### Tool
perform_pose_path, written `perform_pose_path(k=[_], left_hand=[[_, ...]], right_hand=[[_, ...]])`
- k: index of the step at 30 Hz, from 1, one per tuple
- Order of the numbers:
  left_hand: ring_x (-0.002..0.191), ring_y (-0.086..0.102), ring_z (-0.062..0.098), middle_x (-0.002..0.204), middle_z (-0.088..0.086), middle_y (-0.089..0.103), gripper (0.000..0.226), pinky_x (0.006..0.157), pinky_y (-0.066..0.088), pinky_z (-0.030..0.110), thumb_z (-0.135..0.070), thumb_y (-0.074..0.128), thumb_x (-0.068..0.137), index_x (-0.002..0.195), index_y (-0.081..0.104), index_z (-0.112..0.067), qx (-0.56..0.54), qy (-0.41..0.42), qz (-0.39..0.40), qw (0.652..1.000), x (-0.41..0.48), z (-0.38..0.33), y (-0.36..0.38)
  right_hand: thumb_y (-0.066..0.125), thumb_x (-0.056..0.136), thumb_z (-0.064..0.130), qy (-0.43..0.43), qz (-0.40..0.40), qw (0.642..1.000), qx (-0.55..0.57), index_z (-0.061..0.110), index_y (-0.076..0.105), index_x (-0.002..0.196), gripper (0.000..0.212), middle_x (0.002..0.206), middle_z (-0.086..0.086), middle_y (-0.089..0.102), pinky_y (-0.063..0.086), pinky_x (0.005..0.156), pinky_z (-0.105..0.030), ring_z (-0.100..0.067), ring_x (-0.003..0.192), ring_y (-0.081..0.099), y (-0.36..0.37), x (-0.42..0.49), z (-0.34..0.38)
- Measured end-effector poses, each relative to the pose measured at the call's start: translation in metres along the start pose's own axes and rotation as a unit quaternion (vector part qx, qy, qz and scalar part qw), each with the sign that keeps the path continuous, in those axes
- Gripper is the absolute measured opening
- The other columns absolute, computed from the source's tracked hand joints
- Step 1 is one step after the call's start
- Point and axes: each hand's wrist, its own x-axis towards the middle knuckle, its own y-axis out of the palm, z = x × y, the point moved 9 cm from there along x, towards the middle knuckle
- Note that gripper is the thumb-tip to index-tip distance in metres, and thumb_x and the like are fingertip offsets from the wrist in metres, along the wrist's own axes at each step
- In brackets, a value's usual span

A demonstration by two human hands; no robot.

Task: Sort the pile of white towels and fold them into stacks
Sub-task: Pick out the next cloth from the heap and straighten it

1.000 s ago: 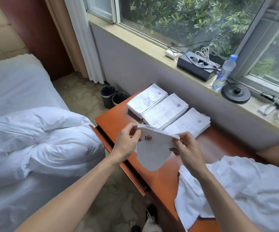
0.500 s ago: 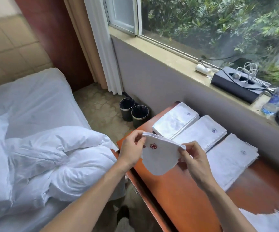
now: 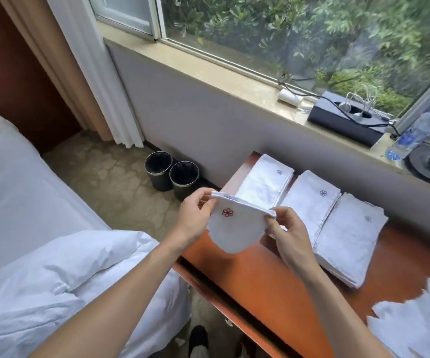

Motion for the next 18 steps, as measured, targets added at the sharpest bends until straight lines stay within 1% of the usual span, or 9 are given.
perform_pose_path(k=[3, 5, 7, 9, 11, 12, 15, 16, 18], left_hand=[[0.083, 0.064, 0.001, 0.088, -0.018, 0.071, 0.021, 0.076, 0.056, 0.025, -0.016, 0.061, 0.102, 0.1, 0.069, -0.035, -0.009, -0.002, 0.034, 0.999, 0.023, -0.009, 0.014], [0.074, 0.062, -0.001, 0.085, -0.017, 0.071, 0.016, 0.068, 0.05, 0.019, -0.017, 0.06, 0.103, 0.104, 0.071, -0.029, -0.004, 0.006, 0.05, 0.999, 0.036, -0.017, 0.029], [0.07, 0.06, -0.003, 0.088, -0.014, 0.071, 0.015, 0.066, 0.046, 0.015, -0.018, 0.059, 0.103, 0.107, 0.07, -0.027, -0.001, 0.012, 0.044, 0.999, 0.047, -0.022, 0.037], [0.072, 0.061, -0.003, 0.091, -0.012, 0.071, 0.016, 0.067, 0.046, 0.014, -0.018, 0.058, 0.104, 0.107, 0.069, -0.029, 0.006, 0.025, 0.04, 0.999, 0.064, -0.03, 0.045], [0.076, 0.063, -0.003, 0.093, -0.012, 0.072, 0.017, 0.069, 0.046, 0.013, -0.018, 0.056, 0.105, 0.106, 0.068, -0.03, 0.023, 0.033, 0.051, 0.998, 0.08, -0.036, 0.055], [0.08, 0.064, -0.003, 0.093, -0.013, 0.072, 0.019, 0.07, 0.047, 0.014, -0.018, 0.056, 0.105, 0.104, 0.068, -0.033, 0.029, 0.036, 0.058, 0.997, 0.086, -0.037, 0.061], [0.092, 0.066, -0.005, 0.096, -0.025, 0.073, 0.029, 0.079, 0.05, 0.013, -0.019, 0.056, 0.105, 0.096, 0.066, -0.044, 0.041, 0.05, 0.078, 0.995, 0.107, -0.042, 0.078], [0.095, 0.067, -0.005, 0.097, -0.027, 0.072, 0.03, 0.081, 0.051, 0.012, -0.019, 0.056, 0.104, 0.095, 0.067, -0.046, 0.043, 0.056, 0.086, 0.994, 0.118, -0.043, 0.083], [0.096, 0.067, -0.004, 0.098, -0.025, 0.073, 0.029, 0.082, 0.05, 0.013, -0.021, 0.056, 0.104, 0.095, 0.068, -0.046, 0.046, 0.061, 0.099, 0.992, 0.147, -0.042, 0.096]], right_hand=[[0.062, 0.104, 0.028, 0.002, -0.029, 0.999, -0.02, 0.02, 0.065, 0.102, 0.008, 0.099, 0.004, 0.071, 0.059, 0.08, -0.039, -0.019, 0.097, 0.068, -0.013, 0.011, 0.005], [0.062, 0.104, 0.029, -0.011, -0.043, 0.999, -0.023, 0.023, 0.064, 0.101, 0.007, 0.095, 0.012, 0.068, 0.056, 0.076, -0.033, -0.014, 0.091, 0.066, -0.026, 0.021, 0.003], [0.062, 0.104, 0.028, -0.021, -0.044, 0.998, -0.027, 0.024, 0.063, 0.101, 0.005, 0.093, 0.012, 0.067, 0.055, 0.076, -0.035, -0.013, 0.089, 0.064, -0.033, 0.036, 0.001], [0.062, 0.103, 0.026, -0.035, -0.055, 0.998, -0.013, 0.025, 0.062, 0.103, 0.001, 0.098, 0.005, 0.066, 0.059, 0.074, -0.038, -0.016, 0.092, 0.064, -0.038, 0.053, 0.002], [0.063, 0.103, 0.027, -0.037, -0.066, 0.997, 0.005, 0.031, 0.061, 0.104, 0.005, 0.104, -0.002, 0.064, 0.062, 0.069, -0.034, -0.018, 0.094, 0.065, -0.043, 0.065, 0.001], [0.063, 0.103, 0.028, -0.035, -0.065, 0.997, 0.008, 0.034, 0.061, 0.103, 0.006, 0.106, -0.004, 0.063, 0.063, 0.068, -0.034, -0.018, 0.094, 0.065, -0.045, 0.068, 0.0], [0.063, 0.103, 0.032, -0.02, -0.064, 0.998, 0.016, 0.034, 0.061, 0.104, 0.002, 0.106, -0.006, 0.064, 0.065, 0.067, -0.04, -0.022, 0.095, 0.068, -0.056, 0.082, -0.004], [0.063, 0.103, 0.033, -0.017, -0.071, 0.997, 0.013, 0.034, 0.061, 0.104, 0.002, 0.106, -0.006, 0.064, 0.065, 0.066, -0.039, -0.023, 0.095, 0.069, -0.06, 0.091, -0.004], [0.062, 0.103, 0.032, -0.011, -0.091, 0.996, 0.001, 0.034, 0.061, 0.105, 0.003, 0.104, -0.007, 0.065, 0.064, 0.066, -0.037, -0.024, 0.094, 0.07, -0.065, 0.116, -0.003]])
